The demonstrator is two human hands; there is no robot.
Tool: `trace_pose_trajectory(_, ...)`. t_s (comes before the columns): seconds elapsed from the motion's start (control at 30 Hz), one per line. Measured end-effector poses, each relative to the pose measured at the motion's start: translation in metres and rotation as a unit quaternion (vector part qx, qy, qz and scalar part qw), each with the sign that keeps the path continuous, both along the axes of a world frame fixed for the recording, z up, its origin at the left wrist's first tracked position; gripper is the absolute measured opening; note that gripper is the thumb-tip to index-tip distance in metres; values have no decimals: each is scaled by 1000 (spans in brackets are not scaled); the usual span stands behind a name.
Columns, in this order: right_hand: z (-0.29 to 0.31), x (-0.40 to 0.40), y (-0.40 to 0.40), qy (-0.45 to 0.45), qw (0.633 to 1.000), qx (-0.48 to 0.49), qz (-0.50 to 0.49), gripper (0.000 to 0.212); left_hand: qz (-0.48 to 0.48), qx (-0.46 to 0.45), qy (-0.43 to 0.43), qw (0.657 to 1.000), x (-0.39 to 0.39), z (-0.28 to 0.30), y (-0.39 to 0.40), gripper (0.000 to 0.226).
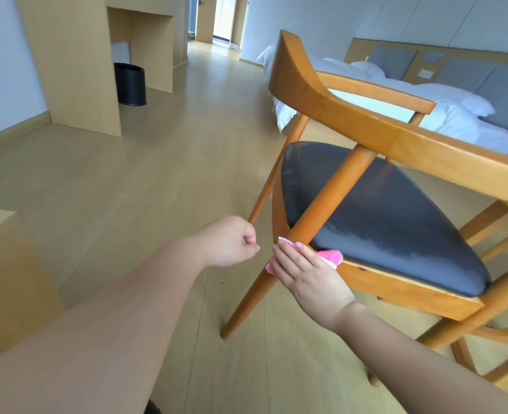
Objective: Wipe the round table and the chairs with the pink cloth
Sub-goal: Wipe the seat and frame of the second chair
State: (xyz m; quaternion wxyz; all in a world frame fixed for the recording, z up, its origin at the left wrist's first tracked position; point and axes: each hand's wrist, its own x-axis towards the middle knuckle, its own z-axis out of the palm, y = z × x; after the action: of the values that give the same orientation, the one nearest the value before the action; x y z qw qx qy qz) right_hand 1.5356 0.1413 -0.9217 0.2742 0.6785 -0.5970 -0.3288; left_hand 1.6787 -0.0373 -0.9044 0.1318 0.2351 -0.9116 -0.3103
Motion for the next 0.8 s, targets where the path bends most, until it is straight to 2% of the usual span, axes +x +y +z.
trace_pose_trajectory(0.17,10,-20,38,7,999,11,-30,59,-53,-11,0,999,-17,20,29,27)
trace_pose_trajectory(0.4,61,-53,125,-81,992,-63,-78,51,-185,-83,-13,979,-72,48,112,29)
trace_pose_trajectory(0.53,79,-76,182,-125,980,-82,-134,64,-245,-101,20,964,-119,50,169,19)
trace_pose_trajectory(0.6,82,-86,210,-167,964,-92,-187,63,-285,-100,31,953,-143,46,199,5)
trace_pose_trajectory(0.67,84,-95,236,-222,935,-105,-254,54,-320,-93,39,942,-167,43,228,16)
trace_pose_trajectory(0.8,91,-122,283,-382,829,-198,-358,34,-351,-94,47,930,-213,48,278,31)
